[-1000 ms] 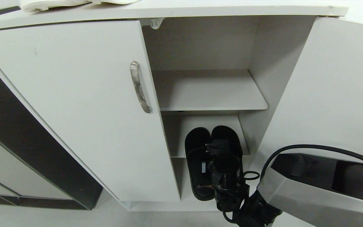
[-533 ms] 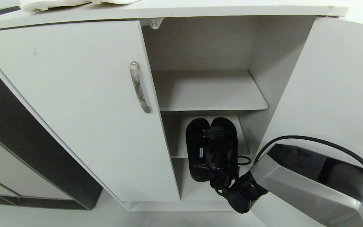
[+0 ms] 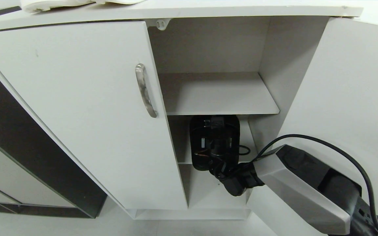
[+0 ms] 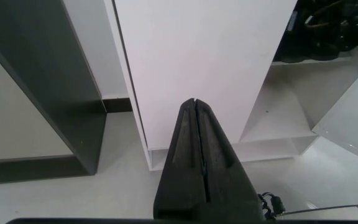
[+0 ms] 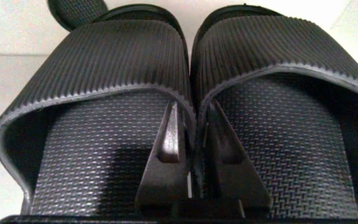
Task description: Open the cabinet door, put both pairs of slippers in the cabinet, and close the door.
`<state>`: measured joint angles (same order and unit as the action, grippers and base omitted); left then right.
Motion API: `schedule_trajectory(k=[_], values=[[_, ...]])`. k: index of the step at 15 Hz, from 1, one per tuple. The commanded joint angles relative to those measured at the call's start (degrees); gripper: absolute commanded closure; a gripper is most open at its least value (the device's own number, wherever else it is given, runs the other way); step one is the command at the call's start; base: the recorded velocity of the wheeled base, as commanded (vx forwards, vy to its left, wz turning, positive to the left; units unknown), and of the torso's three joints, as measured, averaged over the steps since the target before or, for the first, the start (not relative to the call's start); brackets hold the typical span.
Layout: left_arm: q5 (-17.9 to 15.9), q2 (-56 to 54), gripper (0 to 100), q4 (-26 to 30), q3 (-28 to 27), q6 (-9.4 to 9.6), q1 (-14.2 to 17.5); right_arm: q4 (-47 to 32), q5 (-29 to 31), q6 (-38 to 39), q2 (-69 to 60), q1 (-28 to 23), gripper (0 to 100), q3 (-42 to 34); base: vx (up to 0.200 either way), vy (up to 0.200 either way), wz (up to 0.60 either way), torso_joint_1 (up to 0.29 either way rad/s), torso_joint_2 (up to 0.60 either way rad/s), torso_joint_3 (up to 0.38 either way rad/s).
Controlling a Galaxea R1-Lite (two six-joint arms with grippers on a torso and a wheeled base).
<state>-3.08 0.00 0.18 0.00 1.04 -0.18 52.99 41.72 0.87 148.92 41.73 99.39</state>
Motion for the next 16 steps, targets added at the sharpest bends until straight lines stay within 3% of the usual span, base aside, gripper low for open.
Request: schedule_trajectory(k=[1,13,14,16], values=[[0.01,0.09,100,-0.01,0.0,-0.07,0.01,-1.49,-0.06,-0.25,4.01,-1.12,100,5.99,0.0,0.0,0.0,0.0,0.0,0.0],[0.01,0.09,100,-0.01,0.0,-0.07,0.01,-5.53,0.12,-0.07,4.62,-3.5,100,8.45,0.0,0.0,0.0,0.0,0.0,0.0],[0.01,0.09,100,-0.01,0.0,0.02,0.01,-5.53,0.12,-0.07,4.71,-3.5,0,8.45,0.0,0.0,0.0,0.0,0.0,0.0],[0.01,0.09,100,-0.01,0.0,0.02,0.01,-5.53,0.12,-0.07,5.06,-3.5,0,8.36,0.0,0.0,0.0,0.0,0.0,0.0]])
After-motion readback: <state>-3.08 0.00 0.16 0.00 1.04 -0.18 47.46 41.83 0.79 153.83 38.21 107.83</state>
